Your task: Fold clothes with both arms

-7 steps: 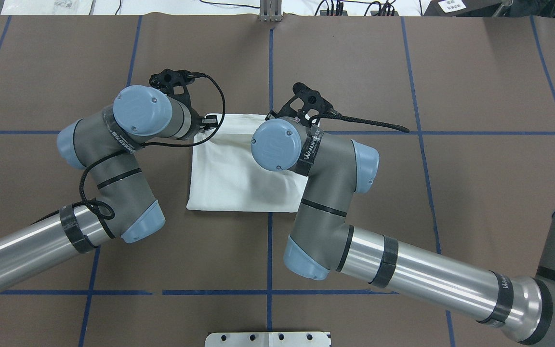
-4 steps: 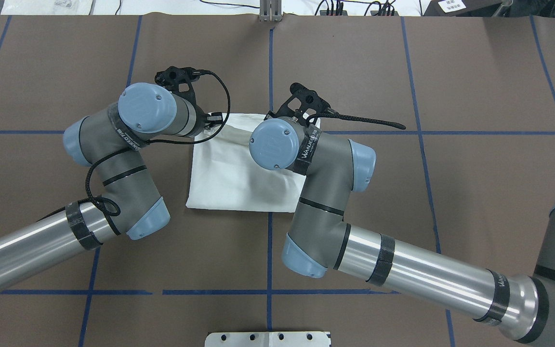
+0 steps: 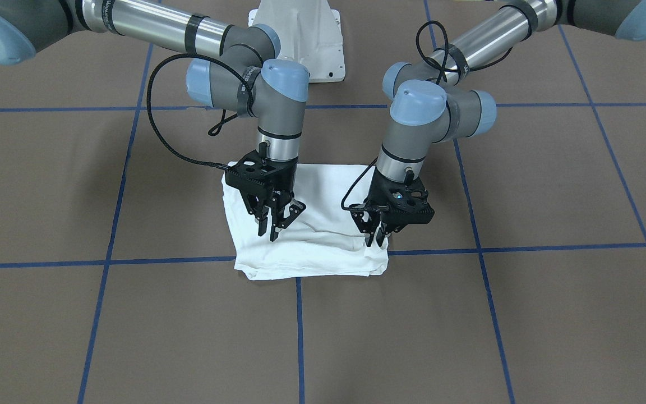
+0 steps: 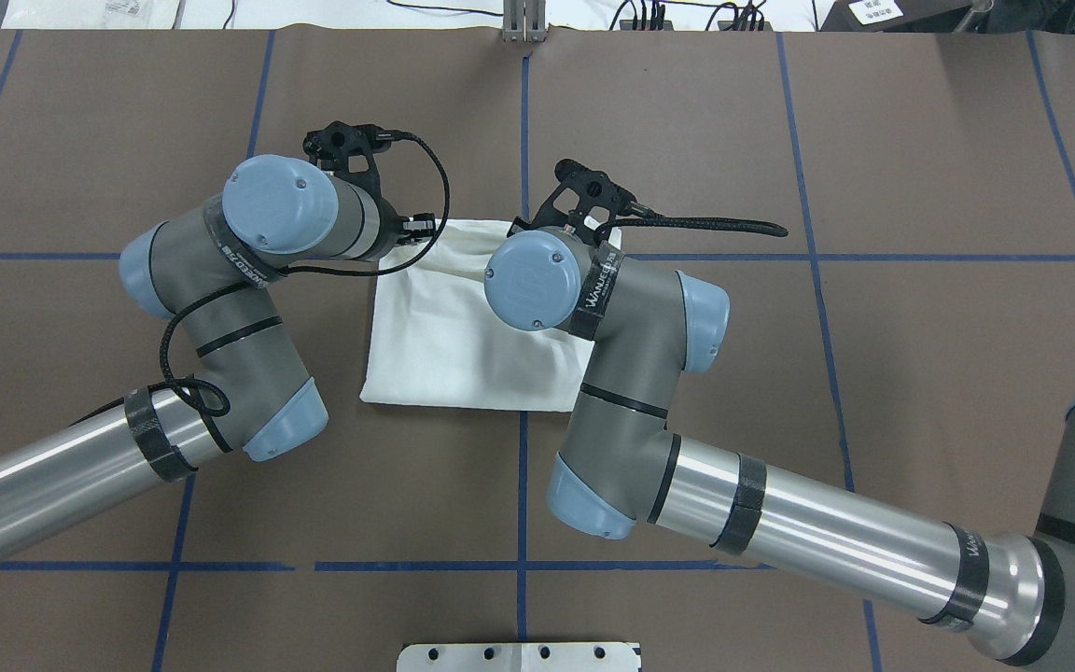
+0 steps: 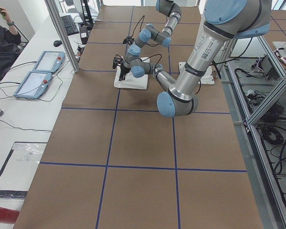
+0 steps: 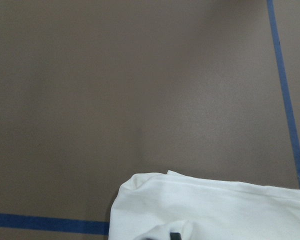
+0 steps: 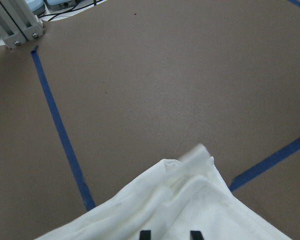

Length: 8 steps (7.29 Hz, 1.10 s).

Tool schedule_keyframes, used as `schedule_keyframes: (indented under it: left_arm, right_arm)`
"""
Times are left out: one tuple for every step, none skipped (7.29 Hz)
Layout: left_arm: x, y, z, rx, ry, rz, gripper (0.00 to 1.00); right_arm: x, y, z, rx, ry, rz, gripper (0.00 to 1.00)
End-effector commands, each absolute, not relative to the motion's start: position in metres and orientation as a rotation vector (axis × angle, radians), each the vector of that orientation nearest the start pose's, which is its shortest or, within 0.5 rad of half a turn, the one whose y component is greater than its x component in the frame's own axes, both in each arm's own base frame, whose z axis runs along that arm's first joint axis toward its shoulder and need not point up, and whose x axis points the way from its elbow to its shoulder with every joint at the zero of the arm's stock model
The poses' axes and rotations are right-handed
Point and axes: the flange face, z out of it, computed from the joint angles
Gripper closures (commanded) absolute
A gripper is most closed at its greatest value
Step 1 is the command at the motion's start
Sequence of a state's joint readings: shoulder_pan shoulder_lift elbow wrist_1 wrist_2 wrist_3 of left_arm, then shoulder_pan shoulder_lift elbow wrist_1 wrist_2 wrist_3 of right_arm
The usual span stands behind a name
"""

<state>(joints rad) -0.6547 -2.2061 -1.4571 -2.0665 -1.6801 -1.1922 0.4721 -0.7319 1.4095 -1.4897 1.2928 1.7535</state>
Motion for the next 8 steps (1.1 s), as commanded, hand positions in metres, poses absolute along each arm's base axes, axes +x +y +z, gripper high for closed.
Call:
schedule_keyframes:
  left_arm:
    - [0.465,-0.555,0.287,0.424,0.946,-0.065,0.00]
    - [0.450,-0.550,0.295,0.442,0.940,-0.039,0.00]
    - [0.449,-0.549,0.299,0.442,0.937,-0.040,0.00]
    - [0.449,-0.548,0.300,0.442,0.935,-0.038,0.00]
    - [0.449,-0.548,0.301,0.441,0.934,-0.038,0.00]
    - [0.449,-0.548,0.301,0.441,0.934,-0.038,0.00]
    - [0.448,-0.549,0.301,0.441,0.933,-0.040,0.00]
    - [0.448,-0.549,0.301,0.440,0.933,-0.041,0.00]
  right_arm:
    - [-0.606,-0.485,0.188,0.388,-0.741,0.692,0.00]
    - [-0.620,-0.470,0.190,0.382,-0.736,0.666,0.00]
    - [-0.631,-0.461,0.199,0.382,-0.716,0.639,0.00]
    - [-0.643,-0.461,0.216,0.391,-0.670,0.618,0.00]
    - [-0.649,-0.469,0.229,0.425,-0.618,0.568,0.00]
    - [-0.650,-0.479,0.238,0.452,-0.581,0.547,0.00]
    - [-0.643,-0.494,0.238,0.463,-0.565,0.546,0.00]
    - [-0.643,-0.519,0.250,0.482,-0.502,0.545,0.00]
